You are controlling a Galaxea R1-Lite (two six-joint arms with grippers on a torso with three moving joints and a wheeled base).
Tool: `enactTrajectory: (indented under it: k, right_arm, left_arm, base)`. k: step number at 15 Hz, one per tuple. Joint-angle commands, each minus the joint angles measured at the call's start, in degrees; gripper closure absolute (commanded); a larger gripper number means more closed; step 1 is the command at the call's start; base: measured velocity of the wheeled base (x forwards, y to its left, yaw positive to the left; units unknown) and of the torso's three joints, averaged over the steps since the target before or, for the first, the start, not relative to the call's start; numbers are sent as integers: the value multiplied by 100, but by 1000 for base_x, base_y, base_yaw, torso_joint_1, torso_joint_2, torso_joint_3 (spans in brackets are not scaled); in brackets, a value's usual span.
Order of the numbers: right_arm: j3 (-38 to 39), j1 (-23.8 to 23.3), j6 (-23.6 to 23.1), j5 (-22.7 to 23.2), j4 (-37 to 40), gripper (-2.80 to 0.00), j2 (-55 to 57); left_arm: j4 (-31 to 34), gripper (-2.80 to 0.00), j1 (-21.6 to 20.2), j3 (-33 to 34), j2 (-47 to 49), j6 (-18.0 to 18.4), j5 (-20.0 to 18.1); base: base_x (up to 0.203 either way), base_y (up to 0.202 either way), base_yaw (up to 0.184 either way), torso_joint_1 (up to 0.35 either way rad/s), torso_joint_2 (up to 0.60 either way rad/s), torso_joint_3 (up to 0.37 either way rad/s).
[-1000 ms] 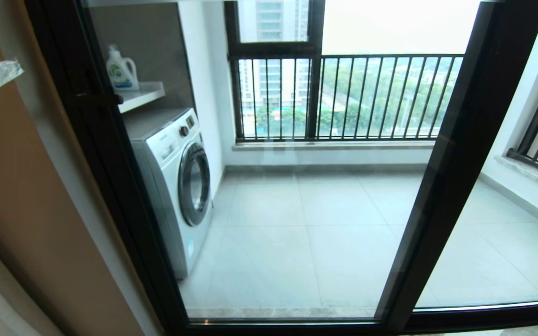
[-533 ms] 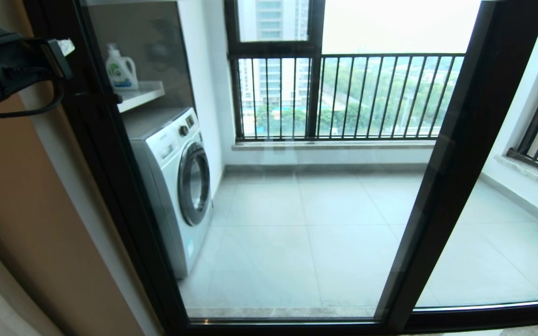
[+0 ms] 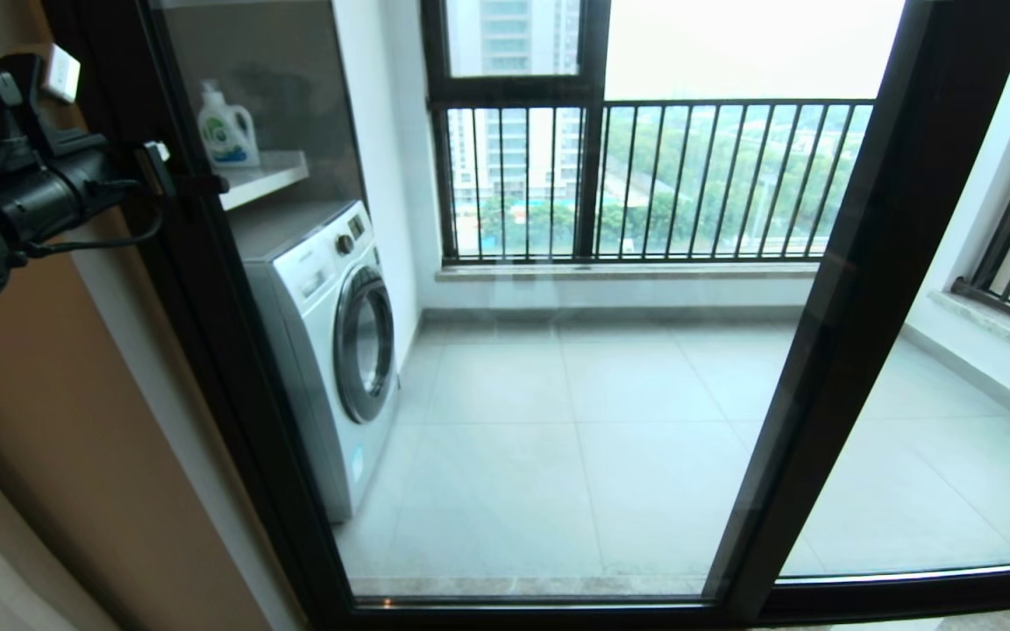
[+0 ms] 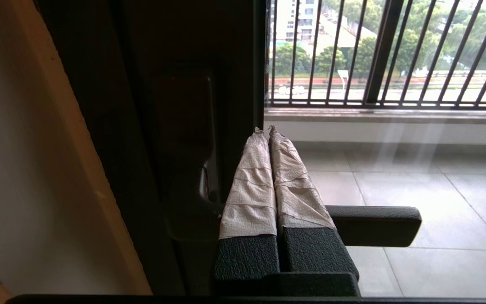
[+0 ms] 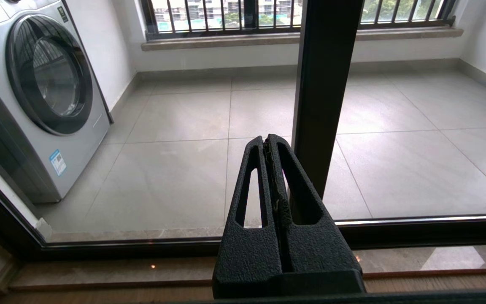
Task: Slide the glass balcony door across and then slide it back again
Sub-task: Open the slid door
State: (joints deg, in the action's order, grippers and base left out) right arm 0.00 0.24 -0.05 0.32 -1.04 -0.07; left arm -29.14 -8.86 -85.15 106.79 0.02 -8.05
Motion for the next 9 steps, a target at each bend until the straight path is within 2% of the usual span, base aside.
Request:
enactTrajectory:
  k: [1, 5, 9]
  right_arm:
    - [44, 2, -3, 3, -2, 0, 7]
    - [44, 2, -3, 3, -5, 0, 7]
    - [44, 2, -3, 3, -5, 0, 7]
  left_arm:
    - [-23, 0, -10, -90, 255, -2, -13]
    - [-30, 0, -10, -3, 416, 14, -13]
    - [-36, 0, -16, 483, 442, 40, -30]
  base:
    - [0, 0, 0, 0, 0, 0]
    - [0, 0, 0, 0, 0, 0]
    - [0, 0, 0, 0, 0, 0]
